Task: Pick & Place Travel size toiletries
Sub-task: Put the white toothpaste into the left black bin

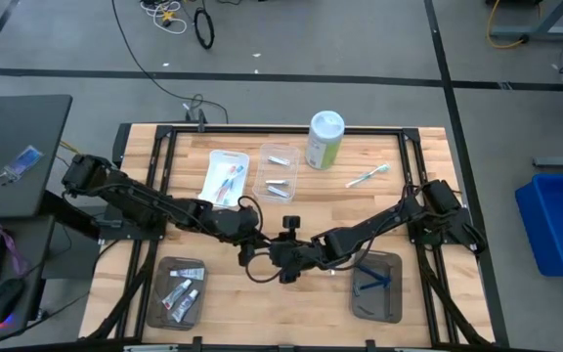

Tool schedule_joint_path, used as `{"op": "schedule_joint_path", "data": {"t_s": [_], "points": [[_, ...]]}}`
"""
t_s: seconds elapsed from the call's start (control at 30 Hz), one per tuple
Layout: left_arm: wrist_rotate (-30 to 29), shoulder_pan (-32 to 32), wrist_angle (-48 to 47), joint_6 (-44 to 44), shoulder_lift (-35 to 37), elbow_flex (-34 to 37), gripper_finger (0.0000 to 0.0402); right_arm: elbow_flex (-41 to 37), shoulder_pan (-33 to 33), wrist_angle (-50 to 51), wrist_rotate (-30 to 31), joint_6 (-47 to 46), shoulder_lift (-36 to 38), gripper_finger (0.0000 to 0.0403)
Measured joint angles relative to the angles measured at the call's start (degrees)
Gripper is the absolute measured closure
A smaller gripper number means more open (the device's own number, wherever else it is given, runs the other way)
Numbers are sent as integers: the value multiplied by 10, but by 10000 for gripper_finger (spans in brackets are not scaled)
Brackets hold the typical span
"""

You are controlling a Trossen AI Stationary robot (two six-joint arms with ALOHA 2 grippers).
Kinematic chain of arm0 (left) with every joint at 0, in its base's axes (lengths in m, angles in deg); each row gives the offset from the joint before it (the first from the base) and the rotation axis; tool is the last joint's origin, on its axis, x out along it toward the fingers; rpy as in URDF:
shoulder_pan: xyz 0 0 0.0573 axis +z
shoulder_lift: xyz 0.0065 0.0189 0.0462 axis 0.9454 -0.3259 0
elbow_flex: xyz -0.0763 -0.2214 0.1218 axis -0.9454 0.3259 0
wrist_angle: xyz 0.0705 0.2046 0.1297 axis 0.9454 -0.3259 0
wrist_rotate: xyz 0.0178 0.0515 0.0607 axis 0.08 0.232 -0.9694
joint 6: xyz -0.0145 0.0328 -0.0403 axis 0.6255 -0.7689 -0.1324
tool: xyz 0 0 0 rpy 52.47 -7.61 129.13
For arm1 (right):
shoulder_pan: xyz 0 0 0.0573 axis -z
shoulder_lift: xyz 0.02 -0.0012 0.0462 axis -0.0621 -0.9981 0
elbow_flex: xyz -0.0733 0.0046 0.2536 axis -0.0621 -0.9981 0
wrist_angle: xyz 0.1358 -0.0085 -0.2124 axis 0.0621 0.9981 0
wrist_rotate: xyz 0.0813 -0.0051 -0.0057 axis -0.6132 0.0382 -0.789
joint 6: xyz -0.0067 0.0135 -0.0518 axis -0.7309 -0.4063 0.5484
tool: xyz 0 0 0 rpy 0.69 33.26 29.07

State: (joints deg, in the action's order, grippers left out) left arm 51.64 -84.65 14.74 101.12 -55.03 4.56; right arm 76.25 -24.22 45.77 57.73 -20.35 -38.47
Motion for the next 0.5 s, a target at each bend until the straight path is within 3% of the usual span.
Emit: {"op": "schedule_joint_path", "data": {"t_s": [0.2, 0.5], "points": [[-32, 0, -22, 1, 0, -1, 321, 0, 2, 13, -4, -22, 0, 246], [-1, -1, -96, 6, 21, 0, 331, 1, -6, 64, 0, -192, 2, 196]]}}
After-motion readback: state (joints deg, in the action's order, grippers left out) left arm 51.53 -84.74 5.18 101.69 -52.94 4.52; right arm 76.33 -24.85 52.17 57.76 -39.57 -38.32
